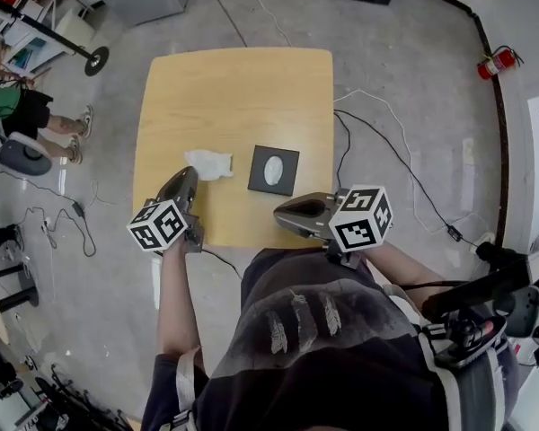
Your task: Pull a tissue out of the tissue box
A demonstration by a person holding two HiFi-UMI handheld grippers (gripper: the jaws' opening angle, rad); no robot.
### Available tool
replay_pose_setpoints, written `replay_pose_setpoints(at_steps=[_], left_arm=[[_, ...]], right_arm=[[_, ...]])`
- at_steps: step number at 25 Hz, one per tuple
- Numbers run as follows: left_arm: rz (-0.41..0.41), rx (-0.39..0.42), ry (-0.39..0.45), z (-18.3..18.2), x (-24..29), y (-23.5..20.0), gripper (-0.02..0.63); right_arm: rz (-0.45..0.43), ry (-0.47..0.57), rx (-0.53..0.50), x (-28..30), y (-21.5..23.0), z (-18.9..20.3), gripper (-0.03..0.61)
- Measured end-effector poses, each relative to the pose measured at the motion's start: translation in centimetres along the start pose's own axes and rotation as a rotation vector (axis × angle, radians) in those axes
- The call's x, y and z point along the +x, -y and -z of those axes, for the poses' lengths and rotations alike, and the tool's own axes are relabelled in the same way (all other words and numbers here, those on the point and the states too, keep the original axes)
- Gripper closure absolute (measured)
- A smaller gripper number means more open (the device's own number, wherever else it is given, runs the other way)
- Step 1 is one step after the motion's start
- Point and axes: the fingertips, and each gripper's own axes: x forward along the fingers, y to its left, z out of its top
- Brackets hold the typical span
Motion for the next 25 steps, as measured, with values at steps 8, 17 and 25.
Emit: replay_pose_setpoints(at_steps=[8,17,25], left_arm=[[-0.028,-0.005,-0.04,2.5,0.5,-4.6,0.603],[-0.041,-0.011,-0.058,4.2,0.9,-4.9,0.598],[-0.148,0.031,-0.09,6.9,1.0,-4.6,0.485]], right_arm=[[0.041,-0.023,-0.009,2.9,-0.1,-0.6,0.581],[0.076,-0.022,-0.02,1.4,-0.5,-0.1,0.581],[0.058,-0.038,-0.034,-1.1,-1.3,1.3,0.581]])
